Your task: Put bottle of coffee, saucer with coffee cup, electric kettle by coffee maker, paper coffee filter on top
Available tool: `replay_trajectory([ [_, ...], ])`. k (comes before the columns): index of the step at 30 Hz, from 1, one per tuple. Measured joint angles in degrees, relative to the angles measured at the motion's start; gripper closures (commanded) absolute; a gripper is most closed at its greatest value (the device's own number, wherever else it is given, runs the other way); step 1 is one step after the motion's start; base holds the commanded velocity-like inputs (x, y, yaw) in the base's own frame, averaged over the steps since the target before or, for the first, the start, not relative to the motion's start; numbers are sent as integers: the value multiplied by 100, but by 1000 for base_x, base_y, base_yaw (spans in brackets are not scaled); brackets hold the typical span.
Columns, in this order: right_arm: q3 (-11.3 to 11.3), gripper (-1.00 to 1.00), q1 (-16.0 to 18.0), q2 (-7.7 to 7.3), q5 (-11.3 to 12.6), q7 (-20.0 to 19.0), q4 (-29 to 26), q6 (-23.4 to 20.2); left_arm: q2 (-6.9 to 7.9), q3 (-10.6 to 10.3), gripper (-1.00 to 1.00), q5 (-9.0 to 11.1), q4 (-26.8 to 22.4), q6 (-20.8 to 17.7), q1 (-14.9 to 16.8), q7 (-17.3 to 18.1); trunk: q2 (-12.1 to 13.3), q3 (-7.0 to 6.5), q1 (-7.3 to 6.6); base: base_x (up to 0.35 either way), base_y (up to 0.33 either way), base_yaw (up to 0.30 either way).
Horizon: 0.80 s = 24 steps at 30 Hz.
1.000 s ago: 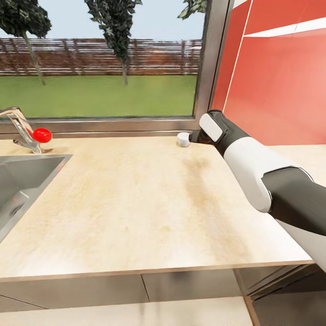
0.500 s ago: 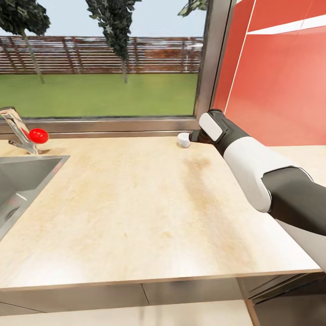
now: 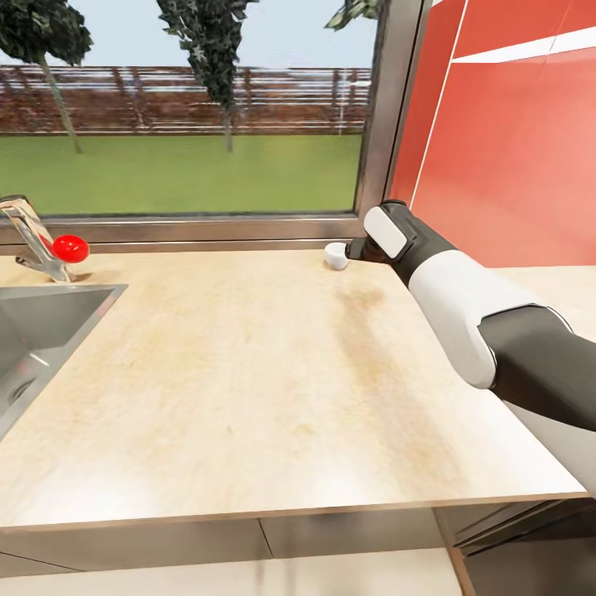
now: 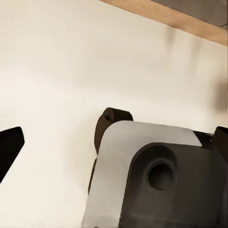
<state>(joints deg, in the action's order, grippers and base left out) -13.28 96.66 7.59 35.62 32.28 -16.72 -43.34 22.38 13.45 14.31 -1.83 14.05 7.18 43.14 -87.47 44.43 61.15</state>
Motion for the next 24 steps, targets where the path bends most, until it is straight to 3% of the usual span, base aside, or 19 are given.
replay_trajectory([
  [6, 0, -100, -8, 0, -2, -2, 0, 1, 32, 121, -100, 4, -1, 3, -54, -1, 0, -1, -1, 92, 0, 0],
  [15, 0, -100, -10, 0, -2, -2, 0, 1, 37, 147, -100, 4, -1, 3, -62, -2, 0, -1, -1, 148, 0, 0],
  [24, 0, -100, -10, 0, -2, -2, 0, 1, 37, 148, -100, 4, -1, 1, -62, -2, 0, -1, 0, 34, 0, 0],
])
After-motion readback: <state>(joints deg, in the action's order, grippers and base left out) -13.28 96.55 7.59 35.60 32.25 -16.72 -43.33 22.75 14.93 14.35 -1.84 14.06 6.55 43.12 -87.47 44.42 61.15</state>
